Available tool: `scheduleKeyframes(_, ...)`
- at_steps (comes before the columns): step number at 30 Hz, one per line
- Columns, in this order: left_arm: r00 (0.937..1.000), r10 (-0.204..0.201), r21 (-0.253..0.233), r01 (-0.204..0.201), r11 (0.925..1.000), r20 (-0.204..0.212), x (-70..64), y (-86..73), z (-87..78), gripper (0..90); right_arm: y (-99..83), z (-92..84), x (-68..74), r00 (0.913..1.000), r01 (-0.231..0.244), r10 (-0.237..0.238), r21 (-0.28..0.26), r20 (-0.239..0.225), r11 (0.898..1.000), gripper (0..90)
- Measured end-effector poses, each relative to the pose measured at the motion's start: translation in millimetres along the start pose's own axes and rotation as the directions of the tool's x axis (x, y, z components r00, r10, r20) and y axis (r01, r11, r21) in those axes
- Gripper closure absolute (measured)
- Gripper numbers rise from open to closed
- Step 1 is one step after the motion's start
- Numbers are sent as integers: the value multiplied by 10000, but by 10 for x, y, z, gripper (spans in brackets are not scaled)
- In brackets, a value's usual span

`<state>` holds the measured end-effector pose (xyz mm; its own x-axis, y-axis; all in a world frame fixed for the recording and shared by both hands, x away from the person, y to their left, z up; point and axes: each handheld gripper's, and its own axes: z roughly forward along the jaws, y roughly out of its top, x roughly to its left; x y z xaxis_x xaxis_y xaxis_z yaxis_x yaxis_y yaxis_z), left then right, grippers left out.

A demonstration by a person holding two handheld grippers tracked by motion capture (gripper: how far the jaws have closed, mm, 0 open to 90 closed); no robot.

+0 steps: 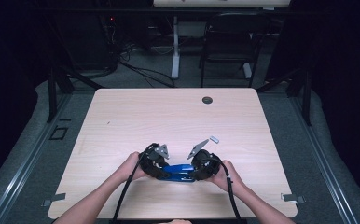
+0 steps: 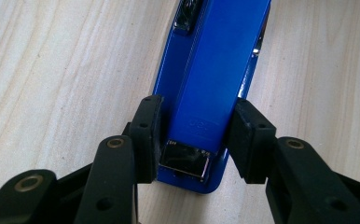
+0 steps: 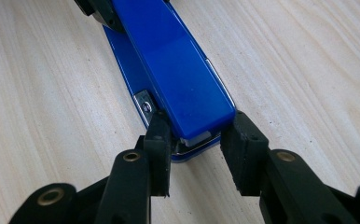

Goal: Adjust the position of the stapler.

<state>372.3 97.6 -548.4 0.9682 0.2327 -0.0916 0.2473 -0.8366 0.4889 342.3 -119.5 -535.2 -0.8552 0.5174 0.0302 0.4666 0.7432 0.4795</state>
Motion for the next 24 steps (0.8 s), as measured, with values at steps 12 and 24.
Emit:
scheduleKeyframes(12,9975,-692,-604,698,9957,129,90,-18,-42,284,-27,-120,-78,9983,-573,571,-313,-60,9979,351)
scheduleKeyframes(24,9947,-990,-1121,953,9891,-277,31,84,-77,108,-284,-477,-249,9832,-1752,1795,-1045,339,9790,92)
